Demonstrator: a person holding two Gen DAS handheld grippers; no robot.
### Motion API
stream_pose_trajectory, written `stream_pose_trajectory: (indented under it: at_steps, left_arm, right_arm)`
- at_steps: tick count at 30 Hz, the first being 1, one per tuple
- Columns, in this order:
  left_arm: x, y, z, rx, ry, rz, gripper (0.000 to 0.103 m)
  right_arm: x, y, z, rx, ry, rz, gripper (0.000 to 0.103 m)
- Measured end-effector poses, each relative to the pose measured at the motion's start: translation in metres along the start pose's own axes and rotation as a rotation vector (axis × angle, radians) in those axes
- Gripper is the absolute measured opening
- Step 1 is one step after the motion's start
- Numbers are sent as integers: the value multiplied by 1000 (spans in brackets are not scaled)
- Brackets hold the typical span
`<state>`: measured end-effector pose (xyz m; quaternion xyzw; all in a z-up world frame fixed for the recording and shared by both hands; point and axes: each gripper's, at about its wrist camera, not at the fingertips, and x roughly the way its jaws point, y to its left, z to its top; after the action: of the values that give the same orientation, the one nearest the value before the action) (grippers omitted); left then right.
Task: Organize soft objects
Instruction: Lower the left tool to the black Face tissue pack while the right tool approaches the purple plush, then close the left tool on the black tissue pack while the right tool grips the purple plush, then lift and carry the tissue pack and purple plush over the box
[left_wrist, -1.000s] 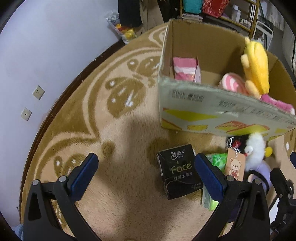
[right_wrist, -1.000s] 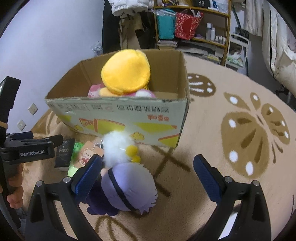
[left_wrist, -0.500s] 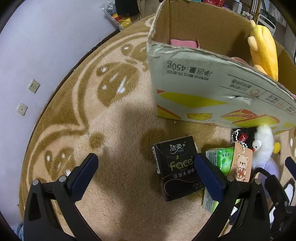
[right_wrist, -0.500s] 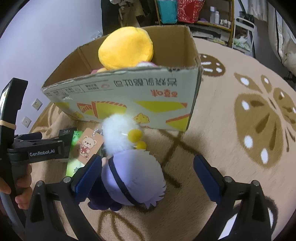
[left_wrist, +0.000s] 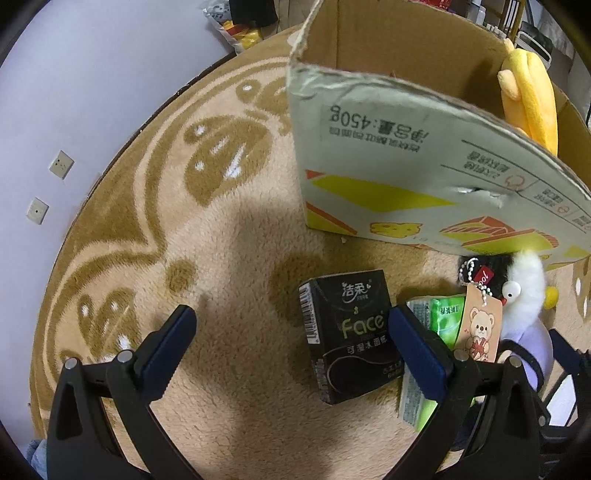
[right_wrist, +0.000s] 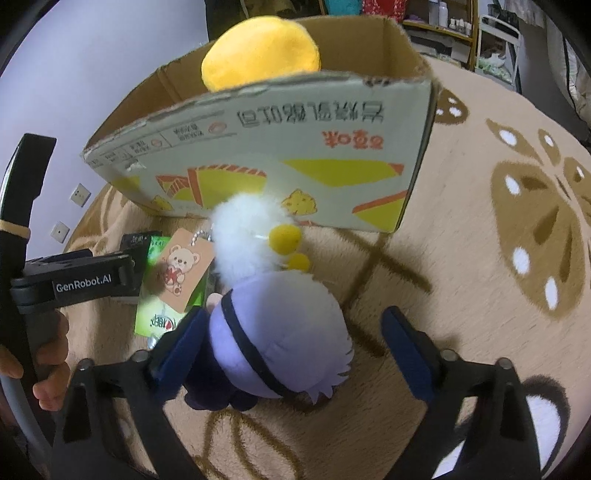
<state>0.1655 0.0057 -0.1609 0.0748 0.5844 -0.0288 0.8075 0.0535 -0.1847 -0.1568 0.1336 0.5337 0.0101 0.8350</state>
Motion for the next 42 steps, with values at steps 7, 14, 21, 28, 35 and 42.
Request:
stream_pose_trajectory:
  at_steps: [7, 14, 21, 28, 35, 42]
  left_arm:
    - [9, 11, 1, -29, 25, -21, 103]
    - [9, 1, 0, 20, 18, 11, 98]
    - [13, -18, -9, 75, 47, 34, 85]
    - [5, -37, -13, 165, 21, 45, 50]
    - [-3, -57, -20, 234, 37, 62, 19]
    - [-41, -40, -11, 136, -59, 68, 19]
  right_arm:
    - [2, 1, -3, 10, 12, 23, 88]
    - [7, 2, -2, 23, 22, 30, 88]
    - [7, 5, -1, 15, 26, 34, 86]
    - [6, 20, -2, -37, 12, 32, 70]
    - [-2, 29, 0, -65, -39, -14, 67]
    - [-17, 30, 4, -59, -88, -33, 67]
